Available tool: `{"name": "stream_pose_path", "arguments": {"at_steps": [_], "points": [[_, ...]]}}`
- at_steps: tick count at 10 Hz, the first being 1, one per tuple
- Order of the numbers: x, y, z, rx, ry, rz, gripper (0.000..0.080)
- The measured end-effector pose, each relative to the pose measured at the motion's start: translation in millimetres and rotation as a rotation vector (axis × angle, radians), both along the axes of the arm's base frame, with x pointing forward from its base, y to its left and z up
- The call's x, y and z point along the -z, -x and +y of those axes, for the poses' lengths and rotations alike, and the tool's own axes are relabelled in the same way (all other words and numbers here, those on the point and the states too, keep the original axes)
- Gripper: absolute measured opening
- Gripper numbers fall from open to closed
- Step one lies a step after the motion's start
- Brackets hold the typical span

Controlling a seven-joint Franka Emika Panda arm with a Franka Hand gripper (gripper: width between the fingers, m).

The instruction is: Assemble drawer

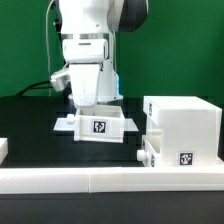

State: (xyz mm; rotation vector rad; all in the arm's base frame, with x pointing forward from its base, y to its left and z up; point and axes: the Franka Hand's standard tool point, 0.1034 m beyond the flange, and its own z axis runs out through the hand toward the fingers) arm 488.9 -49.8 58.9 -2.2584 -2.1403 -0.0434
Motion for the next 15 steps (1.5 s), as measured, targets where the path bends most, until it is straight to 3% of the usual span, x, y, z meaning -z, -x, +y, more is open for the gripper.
{"name": "stream_pose_path", "arguments": {"at_steps": [3, 8, 12, 15], "points": [[-2.8, -26.3, 11.9, -0.013, -0.010, -0.028, 0.0042], [-1.0, -27.4, 13.0, -0.014, -0.012, -0.022, 0.0042], [-3.2, -50.8, 23.8, -0.012, -0.019, -0.030, 0.0042], [-2.9, -54.9, 29.2, -0.010, -0.022, -0.056, 0.0042]]}}
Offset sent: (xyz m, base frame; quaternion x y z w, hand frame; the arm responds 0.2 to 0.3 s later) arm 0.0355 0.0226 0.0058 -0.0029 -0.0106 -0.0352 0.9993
